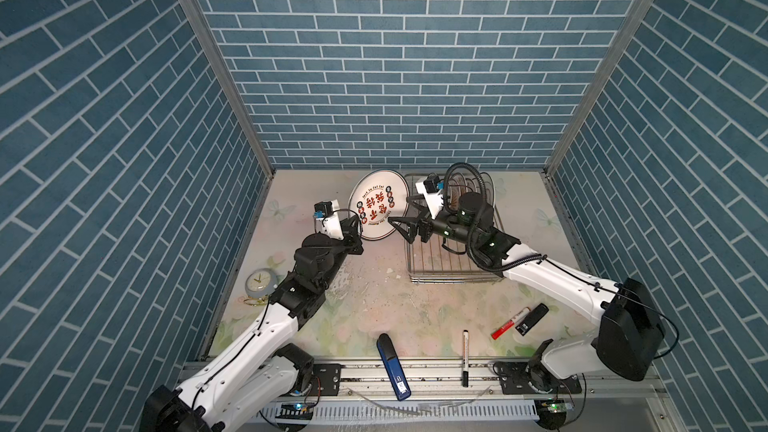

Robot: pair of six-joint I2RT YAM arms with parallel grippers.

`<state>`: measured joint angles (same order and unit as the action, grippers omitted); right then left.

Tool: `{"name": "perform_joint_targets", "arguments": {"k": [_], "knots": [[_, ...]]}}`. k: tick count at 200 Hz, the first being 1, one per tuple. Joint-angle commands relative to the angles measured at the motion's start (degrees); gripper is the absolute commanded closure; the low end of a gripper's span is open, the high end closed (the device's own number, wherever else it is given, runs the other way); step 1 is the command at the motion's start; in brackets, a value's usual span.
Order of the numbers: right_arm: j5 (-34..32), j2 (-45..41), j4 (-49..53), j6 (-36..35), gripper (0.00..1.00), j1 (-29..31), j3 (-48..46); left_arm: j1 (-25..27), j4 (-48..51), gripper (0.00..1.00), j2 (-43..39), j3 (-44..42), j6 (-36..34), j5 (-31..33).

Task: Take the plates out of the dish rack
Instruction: 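Open the right gripper and draw it back while the left holds the plate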

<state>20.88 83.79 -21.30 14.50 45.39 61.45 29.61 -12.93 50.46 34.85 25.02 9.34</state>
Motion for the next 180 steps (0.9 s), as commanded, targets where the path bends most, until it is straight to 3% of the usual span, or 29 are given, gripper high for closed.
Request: {"name": "perform_joint_targets", "arguments": {"k": [1, 31, 82, 108, 141, 180], "knots": [[-2.94, 2.32, 0.97, -1.52, 0.03, 0.13, 4.67, -2.52, 0.59, 1.00, 0.00, 3.17, 9.27, 3.94], [-3.29, 6.79, 3.84, -1.28, 0.04, 0.18, 9.61, -11.21, -0.32, 1.00, 2.40, 2.78, 19.27, -4.97], [-3.51, 18.08, 10.77, 0.33, 0.04, 0.48, 22.38, -21.54, -3.18, 1.00, 7.65, 0.79, 29.03, -11.10], [-5.75, 25.12, 15.65, 0.44, 0.04, 1.07, 30.34, -25.65, -4.24, 1.00, 11.06, -0.04, 30.90, -11.24], [-9.42, 36.01, 22.99, -1.29, 0.04, 2.83, 43.71, -31.00, -9.39, 1.00, 17.21, -1.01, 34.65, -15.99], [-9.08, 48.37, 29.04, -0.48, 0.04, 2.96, 58.44, -33.49, -11.83, 1.00, 25.66, 0.55, 35.10, -16.09]]}}
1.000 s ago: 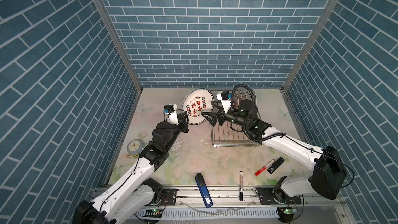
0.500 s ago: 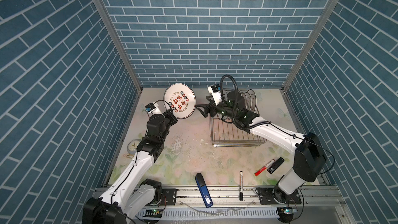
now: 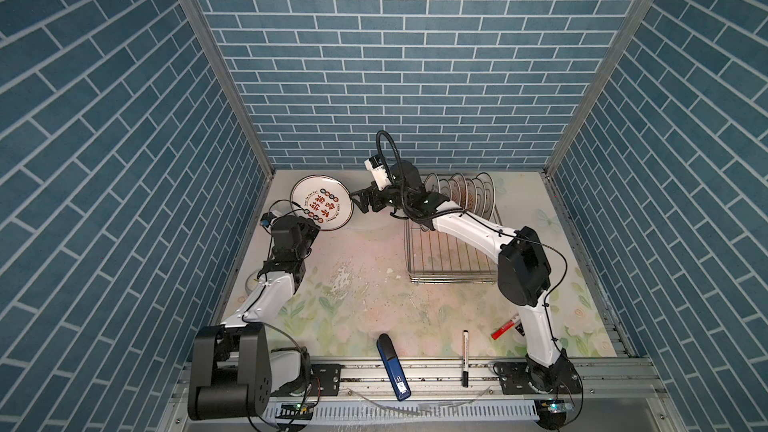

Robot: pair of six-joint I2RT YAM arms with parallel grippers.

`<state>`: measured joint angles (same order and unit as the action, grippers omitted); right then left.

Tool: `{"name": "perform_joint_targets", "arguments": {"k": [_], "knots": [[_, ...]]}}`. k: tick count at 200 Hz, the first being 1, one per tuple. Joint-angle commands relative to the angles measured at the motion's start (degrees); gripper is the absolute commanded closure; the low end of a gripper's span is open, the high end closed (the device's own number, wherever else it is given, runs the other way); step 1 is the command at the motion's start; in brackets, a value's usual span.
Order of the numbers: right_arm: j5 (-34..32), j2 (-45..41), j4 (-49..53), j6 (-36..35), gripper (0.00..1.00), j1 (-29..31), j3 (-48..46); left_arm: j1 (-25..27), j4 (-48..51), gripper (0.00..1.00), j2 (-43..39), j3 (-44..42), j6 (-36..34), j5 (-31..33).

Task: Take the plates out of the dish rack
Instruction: 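Open the right gripper and draw it back while the left holds the plate, then lower the printed plate flat onto the table with the left gripper and open it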

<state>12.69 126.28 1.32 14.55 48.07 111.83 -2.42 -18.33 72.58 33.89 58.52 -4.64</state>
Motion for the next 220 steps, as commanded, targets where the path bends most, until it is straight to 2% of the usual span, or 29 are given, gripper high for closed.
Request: {"name": "perform_joint_targets", "arguments": {"k": [1, 21, 53, 73, 125, 208, 220], "knots": [[-0.81, 6.16, 6.59, -0.46, 0.05, 0.31, 8.45, -1.55, -6.75, 1.00, 3.80, 1.57, 1.72, -2.33], [0.31, 11.45, 9.00, 0.33, 0.05, 0.44, 15.03, -3.61, -11.90, 1.00, 10.03, 1.77, 4.15, -5.53], [1.12, 17.29, 12.15, 0.19, 0.05, 0.68, 22.59, -3.80, -13.44, 1.00, 13.43, 1.46, 3.66, -2.19], [2.43, 19.62, 12.96, -0.74, 0.05, 0.87, 25.03, -4.42, -14.37, 1.00, 15.67, 2.10, 4.12, -3.02], [5.23, 21.79, 11.81, -1.60, 0.05, 0.97, 25.20, -5.40, -23.06, 1.00, 24.16, 1.98, 9.36, -5.86], [6.30, 22.50, 10.88, -2.68, 0.05, 1.04, 22.93, -5.49, -24.38, 1.00, 30.10, 3.09, 12.57, -6.57], [6.38, 22.09, 10.38, -2.68, 0.05, 1.14, 21.89, -5.49, -24.78, 0.94, 30.90, 2.81, 13.33, -6.31]]}}
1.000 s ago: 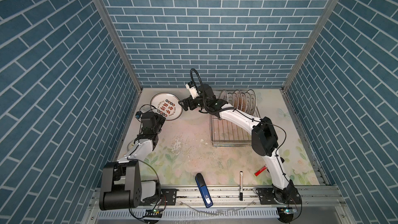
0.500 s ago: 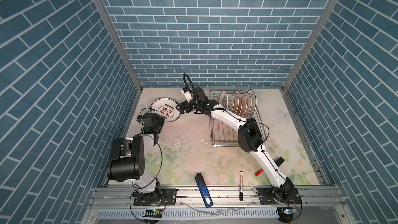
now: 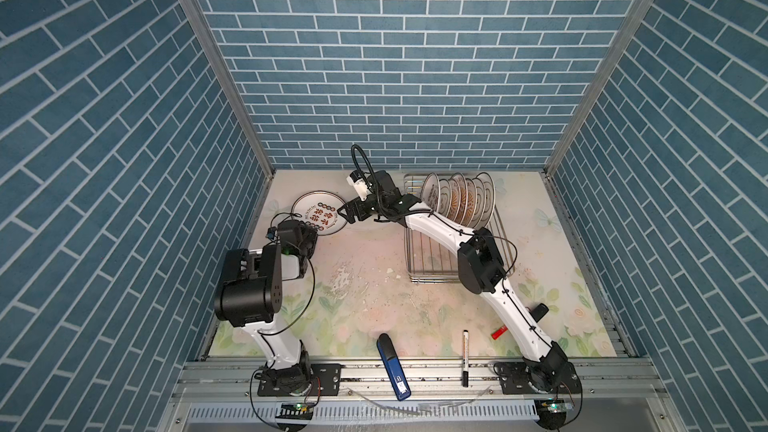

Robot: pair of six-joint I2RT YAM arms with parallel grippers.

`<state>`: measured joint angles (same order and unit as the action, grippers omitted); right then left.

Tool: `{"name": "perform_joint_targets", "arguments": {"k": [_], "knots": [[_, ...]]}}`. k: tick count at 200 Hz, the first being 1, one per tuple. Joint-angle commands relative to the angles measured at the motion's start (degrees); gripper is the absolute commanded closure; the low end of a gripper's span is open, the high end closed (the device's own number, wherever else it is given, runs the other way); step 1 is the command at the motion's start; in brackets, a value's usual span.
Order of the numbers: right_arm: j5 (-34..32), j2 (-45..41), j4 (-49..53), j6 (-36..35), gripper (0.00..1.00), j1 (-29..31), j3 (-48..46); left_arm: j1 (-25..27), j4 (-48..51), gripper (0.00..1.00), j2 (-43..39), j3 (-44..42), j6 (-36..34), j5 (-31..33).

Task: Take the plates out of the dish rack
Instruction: 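Lower the printed plate flat onto the table with the left gripper and open it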

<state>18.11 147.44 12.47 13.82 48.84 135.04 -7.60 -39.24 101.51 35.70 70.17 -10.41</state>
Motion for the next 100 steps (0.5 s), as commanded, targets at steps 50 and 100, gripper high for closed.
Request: {"name": "perform_joint_targets", "arguments": {"k": [50, 100], "knots": [[0.00, 0.57, -1.38, -1.70, 0.05, 0.38, -2.31, -0.14, 7.41, 0.86, 1.01, 4.10, 1.20, 0.23], [-1.51, 0.14, -1.26, -1.70, 0.05, 0.29, -3.39, -0.21, 9.83, 0.79, 1.77, 4.11, 1.33, -0.26]]}}
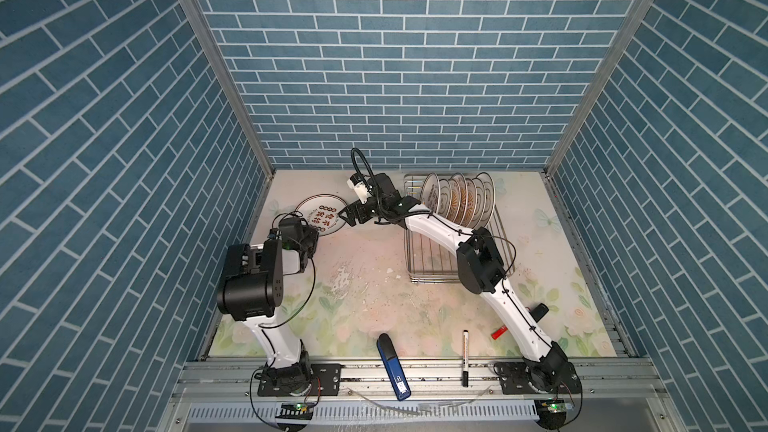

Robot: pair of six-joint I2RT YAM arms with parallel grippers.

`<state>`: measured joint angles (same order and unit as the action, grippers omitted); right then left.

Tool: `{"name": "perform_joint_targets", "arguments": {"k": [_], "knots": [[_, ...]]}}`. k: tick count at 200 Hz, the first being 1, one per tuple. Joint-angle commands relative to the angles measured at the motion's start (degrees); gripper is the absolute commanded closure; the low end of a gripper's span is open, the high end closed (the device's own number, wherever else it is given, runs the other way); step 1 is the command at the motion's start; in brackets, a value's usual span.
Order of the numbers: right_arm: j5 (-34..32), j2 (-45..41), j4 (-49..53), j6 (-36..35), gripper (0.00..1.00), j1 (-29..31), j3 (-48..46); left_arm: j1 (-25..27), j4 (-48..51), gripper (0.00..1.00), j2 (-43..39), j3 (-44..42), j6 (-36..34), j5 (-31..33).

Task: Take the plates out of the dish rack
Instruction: 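Lower the printed plate flat onto the table with the left gripper and open it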

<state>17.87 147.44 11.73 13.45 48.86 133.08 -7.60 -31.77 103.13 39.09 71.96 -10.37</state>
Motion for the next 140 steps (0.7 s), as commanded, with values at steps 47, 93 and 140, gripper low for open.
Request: {"name": "perform_joint_targets", "arguments": {"k": [47, 93, 140], "knots": [[-1.92, -0.49, -1.09, -1.17, 0.05, 0.33, -2.52, -0.18, 2.99, 0.69, 0.99, 2.13, -1.07, -0.53], [-1.94, -0.83, -1.22, -1.21, 0.05, 0.34, -2.69, -0.10, 3.42, 0.30, -0.96, 1.77, -2.69, 0.90], [-1.96, -1.50, -1.14, -1.24, 0.05, 0.36, -2.65, 0.05, 7.28, 0.00, -5.23, 1.39, -4.87, 3.21]]}}
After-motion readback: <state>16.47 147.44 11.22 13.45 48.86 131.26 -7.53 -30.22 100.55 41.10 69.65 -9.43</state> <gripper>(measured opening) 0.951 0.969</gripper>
